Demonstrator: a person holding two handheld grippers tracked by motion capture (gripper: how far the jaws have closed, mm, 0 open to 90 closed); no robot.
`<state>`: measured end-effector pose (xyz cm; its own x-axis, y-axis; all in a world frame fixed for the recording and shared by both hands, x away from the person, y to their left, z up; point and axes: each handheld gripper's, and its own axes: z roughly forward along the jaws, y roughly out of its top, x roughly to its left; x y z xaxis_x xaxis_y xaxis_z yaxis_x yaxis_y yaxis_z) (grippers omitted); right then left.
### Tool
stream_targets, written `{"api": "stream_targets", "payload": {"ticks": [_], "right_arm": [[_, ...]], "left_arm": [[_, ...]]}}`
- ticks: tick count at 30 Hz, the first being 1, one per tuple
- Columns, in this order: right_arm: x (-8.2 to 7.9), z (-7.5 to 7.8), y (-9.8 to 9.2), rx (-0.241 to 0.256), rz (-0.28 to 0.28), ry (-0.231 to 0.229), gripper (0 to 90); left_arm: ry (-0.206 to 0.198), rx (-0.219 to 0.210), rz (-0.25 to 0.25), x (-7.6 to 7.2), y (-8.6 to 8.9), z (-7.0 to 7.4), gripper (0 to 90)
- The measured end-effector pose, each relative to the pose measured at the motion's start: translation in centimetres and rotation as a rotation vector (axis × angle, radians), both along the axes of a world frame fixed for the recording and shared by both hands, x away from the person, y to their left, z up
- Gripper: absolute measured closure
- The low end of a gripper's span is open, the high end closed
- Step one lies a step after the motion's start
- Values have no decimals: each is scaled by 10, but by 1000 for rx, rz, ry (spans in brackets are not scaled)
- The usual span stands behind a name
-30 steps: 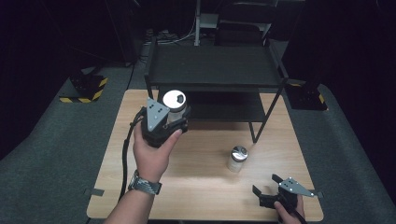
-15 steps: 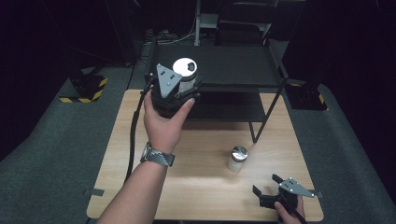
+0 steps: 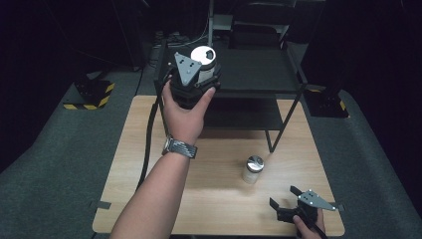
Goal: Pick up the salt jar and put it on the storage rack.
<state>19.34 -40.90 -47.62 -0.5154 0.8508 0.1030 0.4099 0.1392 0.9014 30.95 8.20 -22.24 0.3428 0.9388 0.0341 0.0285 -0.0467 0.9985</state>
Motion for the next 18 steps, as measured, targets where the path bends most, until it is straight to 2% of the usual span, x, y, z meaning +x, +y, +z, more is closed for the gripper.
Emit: {"api": "stream_targets", "payload": {"ticks": [15, 18], "right_arm": [[1, 0, -2, 9, 2, 4, 4], [1, 0, -2, 9, 3, 3, 4]], "left_arm": [[36, 2, 25, 34, -11, 2, 314], [36, 4, 26, 36, -13, 2, 314]]}}
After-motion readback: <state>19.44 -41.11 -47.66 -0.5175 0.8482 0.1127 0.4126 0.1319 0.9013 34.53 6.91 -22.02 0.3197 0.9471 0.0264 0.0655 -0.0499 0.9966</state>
